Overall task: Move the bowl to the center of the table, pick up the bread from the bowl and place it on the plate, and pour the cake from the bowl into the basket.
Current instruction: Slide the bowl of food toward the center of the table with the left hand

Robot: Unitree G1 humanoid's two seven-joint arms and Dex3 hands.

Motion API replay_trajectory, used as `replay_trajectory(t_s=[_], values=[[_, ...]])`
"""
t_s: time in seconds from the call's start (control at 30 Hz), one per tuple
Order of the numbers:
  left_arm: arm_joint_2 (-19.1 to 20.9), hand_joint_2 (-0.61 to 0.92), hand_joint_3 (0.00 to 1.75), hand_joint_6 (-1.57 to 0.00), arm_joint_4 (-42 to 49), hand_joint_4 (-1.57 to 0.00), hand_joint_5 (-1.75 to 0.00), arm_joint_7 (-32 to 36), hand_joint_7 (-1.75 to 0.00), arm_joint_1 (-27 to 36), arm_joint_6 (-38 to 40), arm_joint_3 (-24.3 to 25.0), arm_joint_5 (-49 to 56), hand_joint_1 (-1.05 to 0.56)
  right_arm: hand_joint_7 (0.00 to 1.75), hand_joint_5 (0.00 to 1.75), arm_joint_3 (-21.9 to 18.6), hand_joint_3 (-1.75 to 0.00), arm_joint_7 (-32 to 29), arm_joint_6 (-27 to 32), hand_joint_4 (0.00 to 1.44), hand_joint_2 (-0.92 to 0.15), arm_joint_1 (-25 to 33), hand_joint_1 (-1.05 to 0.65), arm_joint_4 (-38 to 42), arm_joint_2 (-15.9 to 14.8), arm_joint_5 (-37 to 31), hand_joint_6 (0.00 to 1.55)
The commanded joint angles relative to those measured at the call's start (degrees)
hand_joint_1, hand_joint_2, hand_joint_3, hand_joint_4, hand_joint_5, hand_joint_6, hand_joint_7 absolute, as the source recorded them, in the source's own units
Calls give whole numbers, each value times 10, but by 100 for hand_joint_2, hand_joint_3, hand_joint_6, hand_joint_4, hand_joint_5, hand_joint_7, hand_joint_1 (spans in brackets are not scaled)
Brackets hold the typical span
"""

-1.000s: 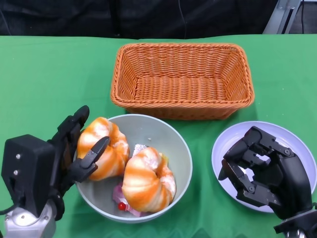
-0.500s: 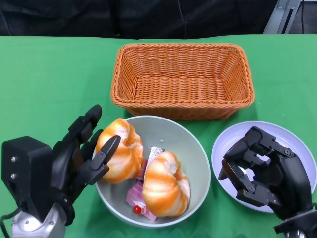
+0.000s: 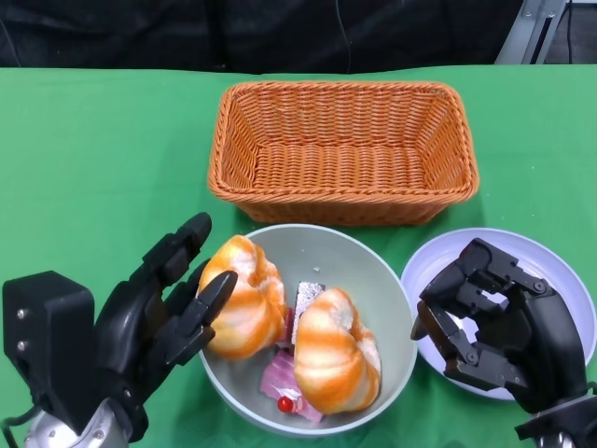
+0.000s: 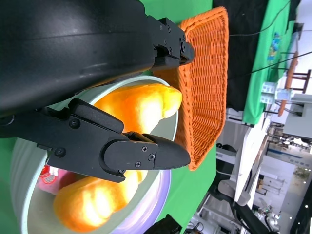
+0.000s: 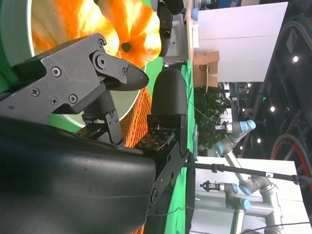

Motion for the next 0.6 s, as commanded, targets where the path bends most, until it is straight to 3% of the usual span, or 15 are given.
replay_trajectory(t_s=[0.03, 0.4, 0.6], values=[[7, 92, 31, -14, -4, -9, -3, -10, -1, 1, 0, -3, -1, -66, 134, 166, -3, -91, -1, -10, 64, -59, 2, -10, 0, -4, 1, 62], [15, 92, 31, -15, 12, -10, -2, 3, -1, -11, -13, 2, 19, -65, 132, 164, -3, -88, -4, -6, 65, -62, 3, -9, -2, -3, 3, 63], [-1, 92, 29, -21, 42, -17, -5, 48, -3, -14, -104, 6, 82, -57, 132, 163, -3, -89, -6, -9, 65, -61, 2, -9, -1, -3, 1, 63]])
